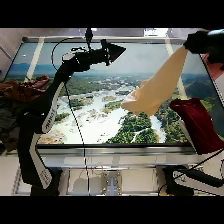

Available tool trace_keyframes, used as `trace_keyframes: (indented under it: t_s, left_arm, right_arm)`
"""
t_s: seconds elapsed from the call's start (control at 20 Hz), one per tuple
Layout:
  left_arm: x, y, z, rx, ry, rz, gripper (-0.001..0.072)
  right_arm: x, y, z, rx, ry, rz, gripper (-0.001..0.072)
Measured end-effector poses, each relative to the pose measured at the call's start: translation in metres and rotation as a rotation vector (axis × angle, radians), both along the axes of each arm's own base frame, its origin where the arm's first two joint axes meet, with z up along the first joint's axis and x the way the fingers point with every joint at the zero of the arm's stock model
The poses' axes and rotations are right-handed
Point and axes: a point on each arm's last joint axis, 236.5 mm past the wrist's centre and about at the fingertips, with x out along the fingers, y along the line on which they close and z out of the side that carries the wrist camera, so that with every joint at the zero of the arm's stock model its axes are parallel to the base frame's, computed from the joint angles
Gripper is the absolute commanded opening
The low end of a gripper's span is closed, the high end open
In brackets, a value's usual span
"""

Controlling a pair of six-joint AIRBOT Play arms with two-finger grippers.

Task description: Fold the shirts.

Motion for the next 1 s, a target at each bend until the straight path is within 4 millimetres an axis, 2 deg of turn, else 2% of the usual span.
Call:
trace_keyframes:
  t_s: [0.15, 0.4, 0.45, 0.5, 0.55, 0.6, 0.65, 0.7, 0.85, 1.0]
  left_arm:
    - [-0.003, -0.004, -0.013, 0.064, -0.019, -0.01, 0.0008]
    - [-0.011, -0.014, -0.043, 0.197, -0.057, -0.03, 0.0009]
    - [-0.013, -0.015, -0.05, 0.228, -0.067, -0.035, 0.001]
    - [-0.015, -0.017, -0.056, 0.256, -0.076, -0.042, 0.001]
    - [-0.018, -0.018, -0.063, 0.287, -0.087, -0.054, 0.0027]
    - [-0.023, -0.02, -0.071, 0.322, -0.099, -0.075, 0.0188]
    - [-0.03, -0.021, -0.081, 0.365, -0.112, -0.101, 0.0493]
    - [-0.036, -0.021, -0.092, 0.414, -0.127, -0.128, 0.0643]
    - [-0.056, -0.017, -0.134, 0.606, -0.177, -0.218, 0.0643]
    - [-0.086, -0.011, -0.176, 0.796, -0.221, -0.353, 0.0643]
  right_arm:
    - [0.033, -0.008, -0.051, 0.007, 0.046, -0.046, 0.0031]
    - [0.098, 0.004, -0.126, 0.146, 0.043, -0.082, 0.0032]
    - [0.107, 0.006, -0.14, 0.168, 0.049, -0.09, 0.0089]
    - [0.114, 0.007, -0.152, 0.186, 0.057, -0.098, 0.0283]
    - [0.122, 0.007, -0.167, 0.198, 0.067, -0.107, 0.0445]
    - [0.125, 0.006, -0.177, 0.202, 0.077, -0.113, 0.0449]
    - [0.129, 0.004, -0.184, 0.206, 0.081, -0.122, 0.0449]
    - [0.132, -0.001, -0.188, 0.207, 0.079, -0.132, 0.0449]
    - [0.134, -0.023, -0.177, 0.208, 0.06, -0.166, 0.0449]
    - [0.116, -0.061, -0.154, 0.183, 0.081, -0.206, 0.0449]
